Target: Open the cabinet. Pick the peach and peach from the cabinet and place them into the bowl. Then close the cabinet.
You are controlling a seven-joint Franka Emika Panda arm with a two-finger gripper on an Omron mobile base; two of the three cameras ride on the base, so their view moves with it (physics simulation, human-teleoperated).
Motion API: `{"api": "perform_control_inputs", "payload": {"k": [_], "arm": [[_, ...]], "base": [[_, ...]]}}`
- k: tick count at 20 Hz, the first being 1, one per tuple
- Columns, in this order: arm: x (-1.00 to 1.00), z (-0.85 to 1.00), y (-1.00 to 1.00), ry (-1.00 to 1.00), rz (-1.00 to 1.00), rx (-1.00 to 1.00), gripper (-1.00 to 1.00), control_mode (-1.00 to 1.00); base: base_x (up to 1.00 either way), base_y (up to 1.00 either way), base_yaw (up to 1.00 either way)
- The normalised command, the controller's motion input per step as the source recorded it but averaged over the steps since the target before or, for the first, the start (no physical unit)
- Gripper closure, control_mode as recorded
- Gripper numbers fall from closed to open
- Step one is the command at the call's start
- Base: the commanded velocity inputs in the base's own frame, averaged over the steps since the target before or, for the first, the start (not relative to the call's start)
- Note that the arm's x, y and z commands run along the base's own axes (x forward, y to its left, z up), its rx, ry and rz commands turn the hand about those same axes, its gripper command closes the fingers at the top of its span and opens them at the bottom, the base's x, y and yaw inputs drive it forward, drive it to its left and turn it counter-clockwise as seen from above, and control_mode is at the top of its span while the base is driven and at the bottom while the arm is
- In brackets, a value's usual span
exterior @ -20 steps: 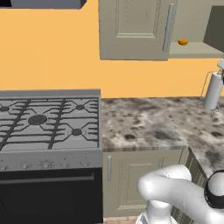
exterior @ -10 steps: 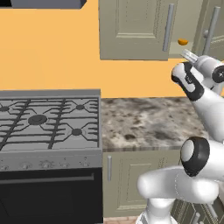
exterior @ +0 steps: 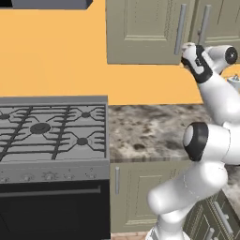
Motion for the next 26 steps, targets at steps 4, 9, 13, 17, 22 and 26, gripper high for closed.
{"api": "perform_control_inputs", "payload": {"k": [4, 9, 13, 17, 22, 26], "arm": [[0.38, -0.50, -0.85, -0.15, 0.33, 0.08, -1.00, -1.00], [0.87, -0.84, -0.54, -0.25, 0.23, 0.07, -1.00, -1.00], [1.00, -1.00, -0.04, -0.22, 0.11, 0.01, -1.00, -1.00], [1.00, -0.76, 0.05, -0.07, -0.03, -0.02, -1.00, -1.00], [0.15, -0.39, 0.65, -0.03, 0.04, -0.16, -1.00, -1.00], [0.59, -0.68, 1.00, -0.17, -0.13, -0.41, -1.00, -1.00]], "base": [[0.00, 0.00, 0.00], [0.00, 0.00, 0.00], [0.00, 0.00, 0.00], [0.00, 0.00, 0.00], [0.00, 0.00, 0.00], [0.00, 0.00, 0.00]]}}
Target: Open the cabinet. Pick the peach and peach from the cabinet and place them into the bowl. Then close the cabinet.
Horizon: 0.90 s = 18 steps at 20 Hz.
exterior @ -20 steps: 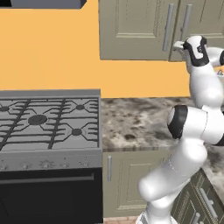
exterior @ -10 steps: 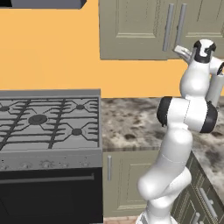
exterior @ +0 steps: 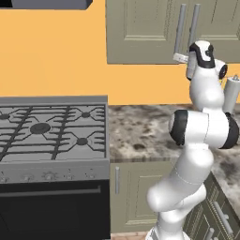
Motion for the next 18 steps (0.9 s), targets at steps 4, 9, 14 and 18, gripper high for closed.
{"api": "perform_control_inputs", "payload": {"k": [4, 9, 14, 18], "arm": [[1.00, -0.69, 0.88, 0.03, -0.35, -0.21, -1.00, -1.00], [1.00, -0.53, 0.31, 0.17, -0.31, -0.07, -1.00, -1.00], [0.99, -0.42, -0.18, 0.45, -0.10, 0.04, -1.00, -1.00], [1.00, -0.55, -0.43, 0.60, 0.00, 0.10, -1.00, -1.00]], "base": [[0.00, 0.00, 0.00], [0.00, 0.00, 0.00], [0.00, 0.00, 0.00], [0.00, 0.00, 0.00]]}}
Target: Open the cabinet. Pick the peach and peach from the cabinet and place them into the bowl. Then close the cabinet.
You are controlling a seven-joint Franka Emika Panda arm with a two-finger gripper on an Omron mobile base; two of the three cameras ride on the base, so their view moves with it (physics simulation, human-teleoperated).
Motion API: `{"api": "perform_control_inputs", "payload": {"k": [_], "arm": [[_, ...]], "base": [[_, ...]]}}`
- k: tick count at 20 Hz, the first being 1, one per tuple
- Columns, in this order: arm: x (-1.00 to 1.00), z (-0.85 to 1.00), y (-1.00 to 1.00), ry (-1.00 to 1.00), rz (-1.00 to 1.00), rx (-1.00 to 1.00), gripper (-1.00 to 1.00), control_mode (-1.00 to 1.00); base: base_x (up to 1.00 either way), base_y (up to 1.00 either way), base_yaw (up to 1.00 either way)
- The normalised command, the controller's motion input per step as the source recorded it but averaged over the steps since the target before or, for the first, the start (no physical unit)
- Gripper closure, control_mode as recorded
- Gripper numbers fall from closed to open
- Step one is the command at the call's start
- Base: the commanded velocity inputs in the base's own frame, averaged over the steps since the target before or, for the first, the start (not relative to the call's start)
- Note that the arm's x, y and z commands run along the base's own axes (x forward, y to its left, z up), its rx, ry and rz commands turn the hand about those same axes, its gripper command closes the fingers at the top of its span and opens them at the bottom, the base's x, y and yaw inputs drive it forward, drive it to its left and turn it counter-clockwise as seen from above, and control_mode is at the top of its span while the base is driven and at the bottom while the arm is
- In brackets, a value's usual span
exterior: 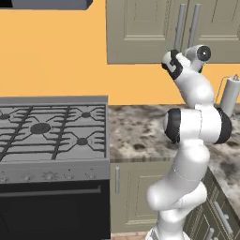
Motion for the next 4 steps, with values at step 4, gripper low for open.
{"api": "perform_control_inputs", "payload": {"k": [4], "arm": [[1.00, -0.47, -0.36, 0.55, 0.00, 0.08, -1.00, -1.00]], "base": [[0.00, 0.00, 0.00]]}}
